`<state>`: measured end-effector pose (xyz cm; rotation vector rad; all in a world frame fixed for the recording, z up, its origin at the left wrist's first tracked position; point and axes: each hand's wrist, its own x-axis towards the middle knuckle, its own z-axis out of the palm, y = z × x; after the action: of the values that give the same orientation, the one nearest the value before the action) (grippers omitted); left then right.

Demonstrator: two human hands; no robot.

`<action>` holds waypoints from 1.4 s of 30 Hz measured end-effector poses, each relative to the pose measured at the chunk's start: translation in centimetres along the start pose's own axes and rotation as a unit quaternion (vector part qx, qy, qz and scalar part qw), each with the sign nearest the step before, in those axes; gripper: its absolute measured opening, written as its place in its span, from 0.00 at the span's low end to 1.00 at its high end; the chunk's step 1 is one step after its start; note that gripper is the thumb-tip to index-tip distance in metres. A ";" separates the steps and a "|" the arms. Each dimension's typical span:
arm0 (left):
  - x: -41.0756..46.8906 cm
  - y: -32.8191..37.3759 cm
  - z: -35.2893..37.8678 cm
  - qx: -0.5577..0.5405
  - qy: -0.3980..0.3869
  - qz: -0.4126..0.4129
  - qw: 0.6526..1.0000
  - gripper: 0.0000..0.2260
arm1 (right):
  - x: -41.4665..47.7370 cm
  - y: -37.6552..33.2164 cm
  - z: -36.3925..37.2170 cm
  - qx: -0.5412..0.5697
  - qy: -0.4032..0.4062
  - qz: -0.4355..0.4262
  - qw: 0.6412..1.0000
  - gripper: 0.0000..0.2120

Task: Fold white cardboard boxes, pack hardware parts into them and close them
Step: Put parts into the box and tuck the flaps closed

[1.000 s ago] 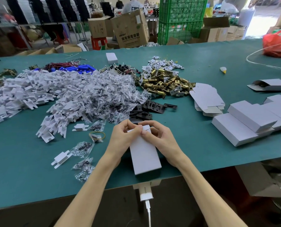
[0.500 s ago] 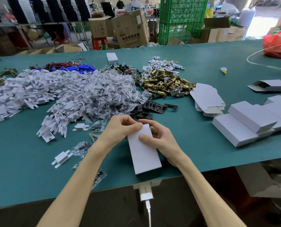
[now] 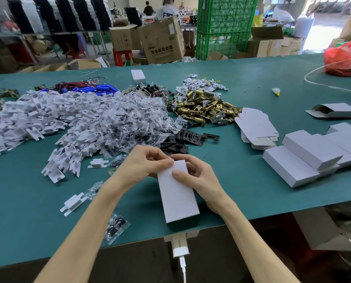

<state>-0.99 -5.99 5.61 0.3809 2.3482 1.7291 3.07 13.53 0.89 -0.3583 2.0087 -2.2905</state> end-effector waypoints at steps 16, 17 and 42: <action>-1.9 -2.2 3.2 -0.125 0.086 0.024 0.988 0.10 | 0.1 0.4 -0.2 0.021 0.084 -0.008 0.996 0.13; -1.9 -2.5 4.1 -0.139 0.118 0.033 0.983 0.09 | 0.1 0.5 -0.2 0.025 0.091 -0.006 0.995 0.14; -2.0 -4.6 6.5 -0.197 0.236 0.053 0.950 0.03 | 0.2 0.6 -0.2 -0.005 0.109 0.021 0.994 0.12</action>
<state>2.51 -2.03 -0.69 0.0217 2.2026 2.5077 2.79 13.64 0.28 -0.0668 2.1018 -2.3859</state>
